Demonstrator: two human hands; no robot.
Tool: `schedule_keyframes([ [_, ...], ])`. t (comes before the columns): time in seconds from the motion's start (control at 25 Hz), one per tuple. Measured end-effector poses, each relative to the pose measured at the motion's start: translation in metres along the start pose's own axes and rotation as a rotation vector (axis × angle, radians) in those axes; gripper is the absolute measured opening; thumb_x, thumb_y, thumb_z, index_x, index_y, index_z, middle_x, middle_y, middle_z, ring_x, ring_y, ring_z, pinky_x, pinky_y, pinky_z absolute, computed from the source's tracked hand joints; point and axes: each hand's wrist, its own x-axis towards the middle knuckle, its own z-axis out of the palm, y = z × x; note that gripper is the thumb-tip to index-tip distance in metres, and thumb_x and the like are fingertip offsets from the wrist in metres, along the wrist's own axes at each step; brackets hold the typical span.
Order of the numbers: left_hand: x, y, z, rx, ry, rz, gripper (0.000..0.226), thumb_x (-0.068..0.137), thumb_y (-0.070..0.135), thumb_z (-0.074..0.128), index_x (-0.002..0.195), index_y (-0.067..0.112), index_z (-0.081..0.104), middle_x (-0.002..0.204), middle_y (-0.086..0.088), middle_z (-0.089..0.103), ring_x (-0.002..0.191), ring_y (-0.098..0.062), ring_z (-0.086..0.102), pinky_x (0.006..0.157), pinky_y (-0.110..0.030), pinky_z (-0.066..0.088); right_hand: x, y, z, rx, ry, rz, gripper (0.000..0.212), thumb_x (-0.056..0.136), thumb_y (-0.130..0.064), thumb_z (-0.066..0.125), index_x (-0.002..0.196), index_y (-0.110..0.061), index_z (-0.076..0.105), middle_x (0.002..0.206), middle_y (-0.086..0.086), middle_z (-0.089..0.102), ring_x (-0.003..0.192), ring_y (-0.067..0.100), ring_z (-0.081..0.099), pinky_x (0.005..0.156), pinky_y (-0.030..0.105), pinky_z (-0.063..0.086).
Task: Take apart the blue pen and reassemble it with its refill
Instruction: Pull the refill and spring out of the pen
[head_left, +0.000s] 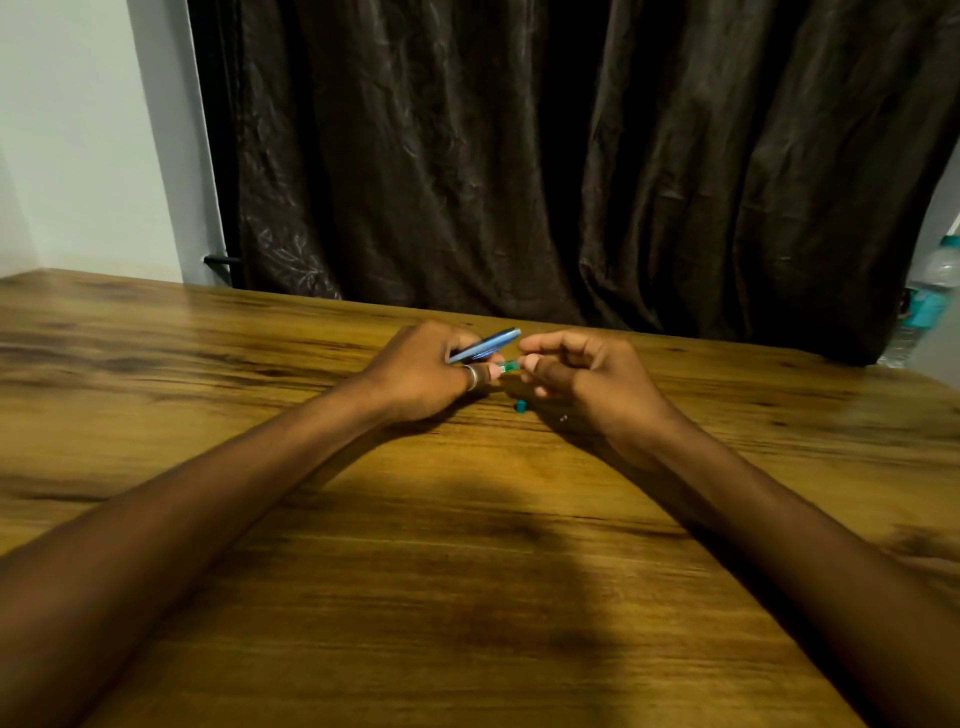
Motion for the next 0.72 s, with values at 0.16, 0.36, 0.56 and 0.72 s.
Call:
schedule_keyframes([
  [0.16, 0.001, 0.002, -0.001, 0.01, -0.009, 0.022, 0.017, 0.092, 0.032, 0.072, 0.102, 0.02, 0.079, 0.09, -0.004, 0.078, 0.087, -0.026, 0.071, 0.079, -0.05, 0.055, -0.003, -0.007, 0.002, 0.099, -0.009, 0.052, 0.018, 0.09, 0.006, 0.065, 0.096, -0.008, 0.075, 0.086, 0.011, 0.078, 0.078, 0.013, 0.072, 0.068, 0.019, 0.059],
  [0.36, 0.0, 0.003, -0.004, -0.037, 0.061, 0.0, 0.018, 0.09, 0.031, 0.074, 0.108, 0.03, 0.078, 0.097, 0.01, 0.077, 0.092, -0.006, 0.069, 0.089, -0.037, 0.057, -0.004, -0.005, 0.005, 0.324, 0.006, 0.172, 0.016, 0.089, 0.01, 0.063, 0.099, 0.001, 0.071, 0.093, 0.021, 0.074, 0.083, 0.022, 0.073, 0.075, 0.026, 0.062],
  [0.56, 0.002, 0.006, -0.002, -0.083, 0.162, 0.045, 0.021, 0.091, 0.031, 0.074, 0.111, 0.033, 0.075, 0.087, 0.013, 0.074, 0.077, 0.001, 0.065, 0.075, -0.028, 0.053, -0.001, -0.007, 0.01, 0.587, 0.018, 0.275, 0.018, 0.091, 0.015, 0.056, 0.098, 0.003, 0.069, 0.086, 0.016, 0.075, 0.078, 0.018, 0.076, 0.068, 0.021, 0.061],
  [0.72, 0.003, 0.008, 0.0, -0.122, 0.195, 0.068, 0.019, 0.09, 0.027, 0.075, 0.107, 0.034, 0.073, 0.078, 0.015, 0.07, 0.068, 0.007, 0.061, 0.07, -0.027, 0.05, -0.004, -0.007, 0.014, 0.652, 0.002, 0.287, 0.018, 0.091, 0.015, 0.056, 0.097, 0.003, 0.068, 0.08, 0.013, 0.076, 0.076, 0.018, 0.076, 0.069, 0.022, 0.061],
])
